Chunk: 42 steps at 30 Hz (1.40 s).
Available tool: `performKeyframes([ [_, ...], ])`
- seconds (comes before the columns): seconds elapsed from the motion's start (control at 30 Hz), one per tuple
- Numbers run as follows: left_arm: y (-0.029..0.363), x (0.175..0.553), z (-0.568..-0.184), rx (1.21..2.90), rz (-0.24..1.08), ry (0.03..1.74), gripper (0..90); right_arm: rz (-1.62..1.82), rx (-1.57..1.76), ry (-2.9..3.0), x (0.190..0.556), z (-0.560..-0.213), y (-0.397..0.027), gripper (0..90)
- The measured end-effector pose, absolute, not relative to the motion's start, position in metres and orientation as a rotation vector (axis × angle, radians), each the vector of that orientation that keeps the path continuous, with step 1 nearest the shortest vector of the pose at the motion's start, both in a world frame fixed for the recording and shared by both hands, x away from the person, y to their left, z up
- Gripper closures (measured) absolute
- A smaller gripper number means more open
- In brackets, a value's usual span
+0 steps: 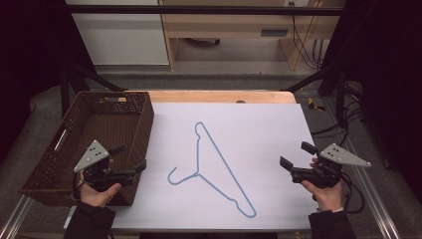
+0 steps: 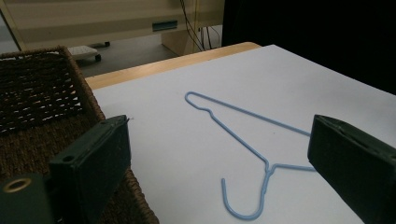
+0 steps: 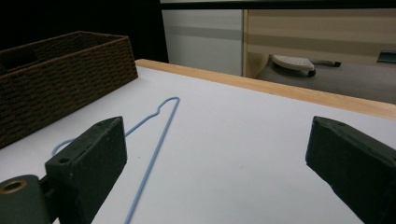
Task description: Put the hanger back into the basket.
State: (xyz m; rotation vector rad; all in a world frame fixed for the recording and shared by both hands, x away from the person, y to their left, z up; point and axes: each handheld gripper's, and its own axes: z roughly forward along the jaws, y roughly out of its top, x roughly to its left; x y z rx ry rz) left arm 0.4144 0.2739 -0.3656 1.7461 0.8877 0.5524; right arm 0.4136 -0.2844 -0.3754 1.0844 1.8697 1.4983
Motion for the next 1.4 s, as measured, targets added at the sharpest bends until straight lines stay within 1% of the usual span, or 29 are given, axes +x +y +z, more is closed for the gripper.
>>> performKeyframes([
  [0.3,0.273,0.413,-0.364,1.748,0.554,0.888,6.2,1.47,1.088,1.894,0.414,-0.376,-0.28,6.2],
  [0.5,0.27,0.414,-0.364,1.756,0.552,0.887,6.5,1.443,1.083,1.938,0.415,-0.374,-0.266,8.2],
  [0.83,0.265,0.413,-0.363,1.767,0.551,0.867,6.6,1.383,1.02,2.053,0.422,-0.372,-0.223,10.4],
  [1.07,0.264,0.413,-0.364,1.773,0.548,0.864,6.6,1.365,0.963,2.157,0.425,-0.371,-0.186,11.7],
  [1.1,0.264,0.413,-0.364,1.773,0.548,0.864,6.6,1.365,0.963,2.157,0.425,-0.371,-0.186,11.7],
  [1.13,0.264,0.413,-0.364,1.774,0.548,0.863,6.6,1.357,0.959,2.182,0.428,-0.373,-0.174,11.7],
  [1.23,0.264,0.413,-0.363,1.774,0.548,0.859,6.7,1.347,0.957,2.206,0.431,-0.376,-0.164,11.7],
  [1.27,0.264,0.413,-0.363,1.773,0.551,0.859,6.6,1.323,0.94,2.228,0.434,-0.378,-0.154,12.4],
  [1.37,0.264,0.413,-0.363,1.771,0.552,0.86,6.6,1.304,0.936,2.248,0.437,-0.38,-0.146,13.1],
  [1.4,0.264,0.412,-0.363,1.771,0.553,0.861,6.6,1.306,0.939,2.27,0.44,-0.382,-0.136,16.4],
])
